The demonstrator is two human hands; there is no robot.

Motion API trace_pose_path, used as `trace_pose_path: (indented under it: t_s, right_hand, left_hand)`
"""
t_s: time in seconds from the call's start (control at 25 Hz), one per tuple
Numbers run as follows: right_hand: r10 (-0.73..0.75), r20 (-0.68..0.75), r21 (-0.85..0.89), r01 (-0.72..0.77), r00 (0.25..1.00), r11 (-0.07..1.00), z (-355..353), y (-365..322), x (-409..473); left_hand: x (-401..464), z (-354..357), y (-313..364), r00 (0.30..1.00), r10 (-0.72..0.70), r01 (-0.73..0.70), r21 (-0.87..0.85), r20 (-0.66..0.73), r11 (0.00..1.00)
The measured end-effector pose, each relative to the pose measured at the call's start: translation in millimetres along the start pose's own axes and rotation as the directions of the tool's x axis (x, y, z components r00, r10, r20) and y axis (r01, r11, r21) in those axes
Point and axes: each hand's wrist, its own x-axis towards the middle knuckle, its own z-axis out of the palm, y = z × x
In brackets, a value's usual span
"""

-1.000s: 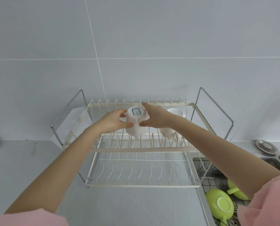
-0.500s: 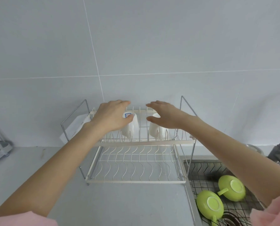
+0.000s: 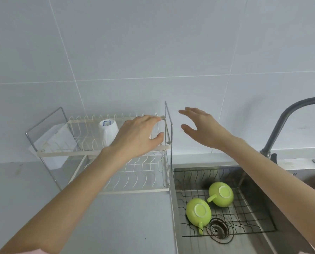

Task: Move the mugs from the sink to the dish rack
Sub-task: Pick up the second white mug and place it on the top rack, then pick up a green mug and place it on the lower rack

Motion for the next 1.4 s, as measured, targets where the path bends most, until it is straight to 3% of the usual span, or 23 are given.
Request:
trace_pose_path:
  t_s: [0.48,0.76,0.96,1.16,1.4]
  right_hand:
    - [0.121,0.191,-0.009,-0.121,0.974,0.993,-1,130,-62]
    - [0.161,0.346,0.040,-0.186,0.924,0.982,28,185,-83]
    - [0.200,0.443,0.118,-0.278,0.874,0.953,67,212,-91]
    - [0.268,0.565,0.192,-0.440,0.780,0.877,119,233,-93]
    - [0.387,0.660,0.254,-0.677,0.644,0.691,179,251,-93]
  left_hand:
    - [21,84,111,0.987,0.018,-0.004,-0.086,0.162,0.996]
    - [28,148,134,0.962,-0.080,0.120,-0.141,0.259,0.983]
    - [23,201,128,0.892,-0.185,0.301,-0.238,0.413,0.923]
    - [9,258,116,0.754,-0.281,0.568,-0.375,0.593,0.733]
    - [1,312,108,0.530,-0.412,0.843,-0.407,0.742,0.352]
